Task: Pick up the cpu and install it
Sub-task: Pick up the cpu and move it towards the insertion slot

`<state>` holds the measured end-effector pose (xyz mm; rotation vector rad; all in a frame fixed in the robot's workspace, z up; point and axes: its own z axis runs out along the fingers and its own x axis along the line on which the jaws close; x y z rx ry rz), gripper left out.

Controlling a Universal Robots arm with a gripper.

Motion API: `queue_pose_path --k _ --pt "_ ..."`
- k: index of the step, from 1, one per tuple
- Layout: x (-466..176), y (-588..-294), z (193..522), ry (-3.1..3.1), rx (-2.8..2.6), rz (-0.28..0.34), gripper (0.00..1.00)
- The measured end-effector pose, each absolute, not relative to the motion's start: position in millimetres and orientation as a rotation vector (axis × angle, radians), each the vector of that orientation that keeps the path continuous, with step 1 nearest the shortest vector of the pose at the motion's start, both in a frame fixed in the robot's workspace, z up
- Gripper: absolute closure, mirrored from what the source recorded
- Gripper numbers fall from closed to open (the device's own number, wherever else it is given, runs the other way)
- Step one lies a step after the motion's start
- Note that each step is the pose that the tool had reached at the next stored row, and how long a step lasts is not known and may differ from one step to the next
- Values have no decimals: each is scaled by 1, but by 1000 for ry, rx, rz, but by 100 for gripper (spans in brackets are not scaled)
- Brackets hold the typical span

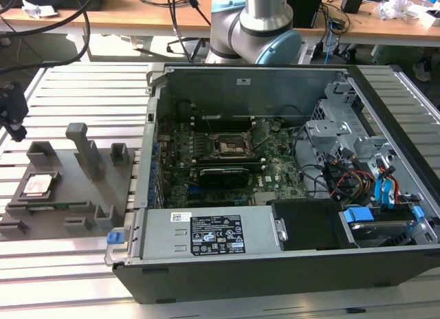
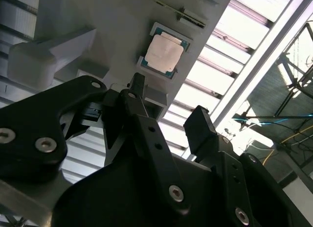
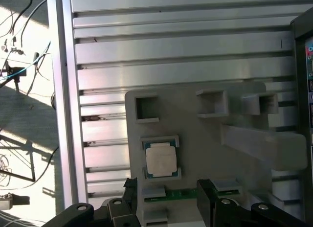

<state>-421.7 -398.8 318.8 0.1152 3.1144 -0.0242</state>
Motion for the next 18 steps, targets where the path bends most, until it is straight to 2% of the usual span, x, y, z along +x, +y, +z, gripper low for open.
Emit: queue_pose_path --k 18 --pt "-422 -399 310 3114 115 -25 40"
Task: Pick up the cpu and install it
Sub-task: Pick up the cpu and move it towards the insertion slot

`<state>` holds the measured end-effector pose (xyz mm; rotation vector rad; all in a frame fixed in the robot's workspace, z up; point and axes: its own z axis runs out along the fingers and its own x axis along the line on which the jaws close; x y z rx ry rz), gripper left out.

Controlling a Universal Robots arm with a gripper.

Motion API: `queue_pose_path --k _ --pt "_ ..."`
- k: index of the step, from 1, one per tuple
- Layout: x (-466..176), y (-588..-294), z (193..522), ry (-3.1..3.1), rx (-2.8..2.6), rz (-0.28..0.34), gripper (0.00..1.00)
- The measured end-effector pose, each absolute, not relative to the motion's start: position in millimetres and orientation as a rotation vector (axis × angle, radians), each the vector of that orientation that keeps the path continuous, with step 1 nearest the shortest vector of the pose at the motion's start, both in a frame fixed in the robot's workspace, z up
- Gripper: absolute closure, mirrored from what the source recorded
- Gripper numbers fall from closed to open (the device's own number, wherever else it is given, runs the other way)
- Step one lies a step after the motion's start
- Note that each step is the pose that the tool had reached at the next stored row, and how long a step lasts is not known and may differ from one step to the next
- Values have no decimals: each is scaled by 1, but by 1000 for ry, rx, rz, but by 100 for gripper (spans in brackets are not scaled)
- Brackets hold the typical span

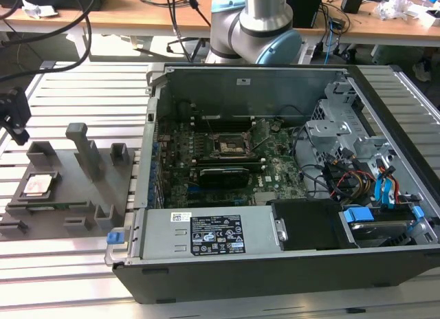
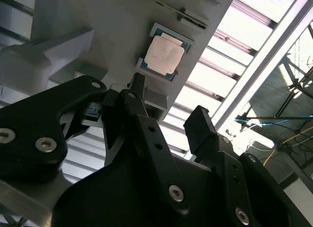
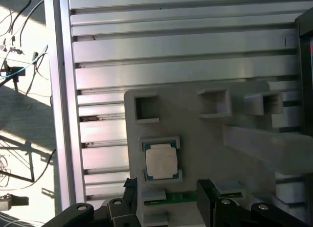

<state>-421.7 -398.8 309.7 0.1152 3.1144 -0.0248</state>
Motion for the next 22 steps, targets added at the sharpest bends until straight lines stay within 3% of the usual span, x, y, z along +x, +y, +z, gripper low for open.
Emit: queue_pose_path --k 22 --pt "-422 -399 295 3114 115 -25 40"
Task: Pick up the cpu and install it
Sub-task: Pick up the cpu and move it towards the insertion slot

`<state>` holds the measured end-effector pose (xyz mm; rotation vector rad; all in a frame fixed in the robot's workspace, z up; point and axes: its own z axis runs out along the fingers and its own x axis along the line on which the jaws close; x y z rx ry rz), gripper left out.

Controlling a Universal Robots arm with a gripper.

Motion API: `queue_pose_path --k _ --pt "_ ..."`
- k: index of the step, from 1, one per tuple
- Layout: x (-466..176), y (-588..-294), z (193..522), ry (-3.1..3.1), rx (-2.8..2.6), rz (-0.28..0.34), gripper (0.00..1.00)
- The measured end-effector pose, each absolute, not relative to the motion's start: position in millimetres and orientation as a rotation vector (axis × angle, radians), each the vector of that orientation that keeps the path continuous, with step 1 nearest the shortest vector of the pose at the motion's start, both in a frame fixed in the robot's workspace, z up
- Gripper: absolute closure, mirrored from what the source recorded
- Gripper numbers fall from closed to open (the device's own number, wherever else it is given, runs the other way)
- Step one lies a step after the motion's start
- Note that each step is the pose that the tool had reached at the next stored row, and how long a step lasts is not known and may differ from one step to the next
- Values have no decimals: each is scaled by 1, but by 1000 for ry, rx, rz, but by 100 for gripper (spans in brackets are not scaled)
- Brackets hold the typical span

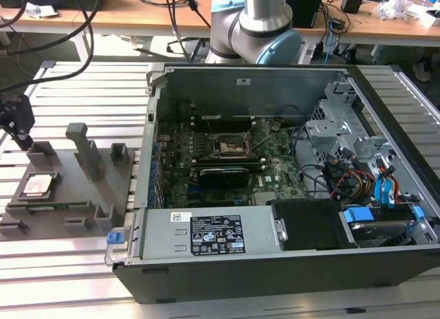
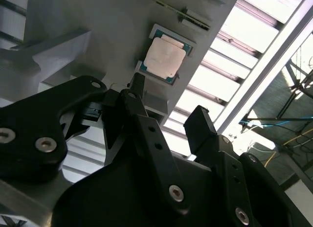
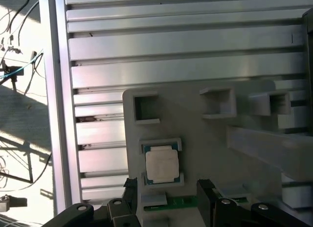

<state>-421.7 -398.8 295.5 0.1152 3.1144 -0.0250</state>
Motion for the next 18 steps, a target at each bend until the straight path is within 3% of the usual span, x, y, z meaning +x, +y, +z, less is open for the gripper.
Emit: queue_pose_path --k 18 --pt "-422 -399 275 3114 115 -27 40"
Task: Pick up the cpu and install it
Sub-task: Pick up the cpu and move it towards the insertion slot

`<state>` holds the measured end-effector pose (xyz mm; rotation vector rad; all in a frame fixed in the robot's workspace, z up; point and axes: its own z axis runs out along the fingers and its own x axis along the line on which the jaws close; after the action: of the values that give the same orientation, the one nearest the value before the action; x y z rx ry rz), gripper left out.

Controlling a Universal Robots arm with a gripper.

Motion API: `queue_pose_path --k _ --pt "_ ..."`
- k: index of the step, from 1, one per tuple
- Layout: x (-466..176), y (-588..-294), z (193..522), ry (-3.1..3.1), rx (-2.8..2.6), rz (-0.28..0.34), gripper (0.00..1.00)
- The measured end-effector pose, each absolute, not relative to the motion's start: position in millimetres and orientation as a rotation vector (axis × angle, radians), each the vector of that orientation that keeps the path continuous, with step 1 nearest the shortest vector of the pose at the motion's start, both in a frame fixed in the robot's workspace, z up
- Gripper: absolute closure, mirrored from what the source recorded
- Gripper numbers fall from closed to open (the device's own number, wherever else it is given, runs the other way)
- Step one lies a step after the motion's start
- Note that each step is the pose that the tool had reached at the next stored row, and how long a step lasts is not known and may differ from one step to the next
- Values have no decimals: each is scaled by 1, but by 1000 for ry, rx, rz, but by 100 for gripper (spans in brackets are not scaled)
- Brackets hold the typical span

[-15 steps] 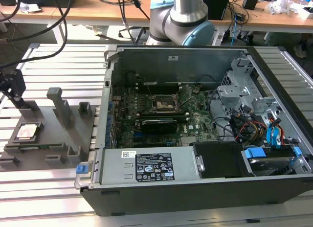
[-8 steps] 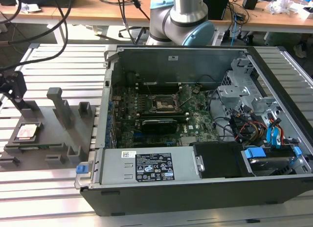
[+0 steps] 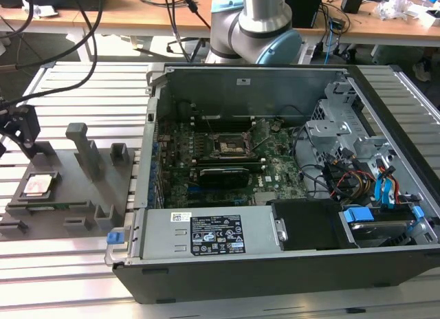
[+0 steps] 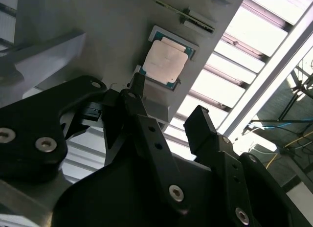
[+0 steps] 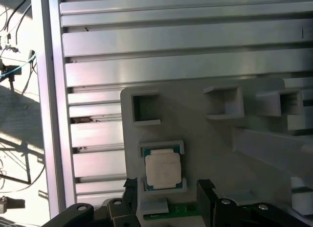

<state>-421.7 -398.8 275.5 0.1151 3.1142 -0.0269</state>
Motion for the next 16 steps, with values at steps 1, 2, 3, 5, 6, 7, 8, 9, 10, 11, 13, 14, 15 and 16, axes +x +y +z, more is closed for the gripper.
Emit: queue_pose_path --k 1,2,3,5,6,7,8,9,10,11,13,14,15,16 --pt "-422 -399 274 3114 115 -28 40" --pt "-422 -399 274 3114 115 -37 40" --pt "-422 -399 274 3113 114 -55 40" --pt "-421 -399 273 3110 102 -110 40" --pt "-421 -399 273 3111 78 -111 40" --pt "-421 -399 272 3111 54 -111 40" --pt "-421 -399 272 3110 19 -110 40" --pt "-420 -399 272 3110 -3 -110 40" --pt "-420 -399 272 3110 -6 -108 40" --pt "-420 -399 272 3110 -6 -108 40" --pt "-420 -399 272 3110 -6 -108 40" --pt "-420 -399 272 3110 -7 -103 40" --pt "-420 -399 272 3111 -7 -90 40" --pt "-420 -399 272 3111 -7 -82 40"
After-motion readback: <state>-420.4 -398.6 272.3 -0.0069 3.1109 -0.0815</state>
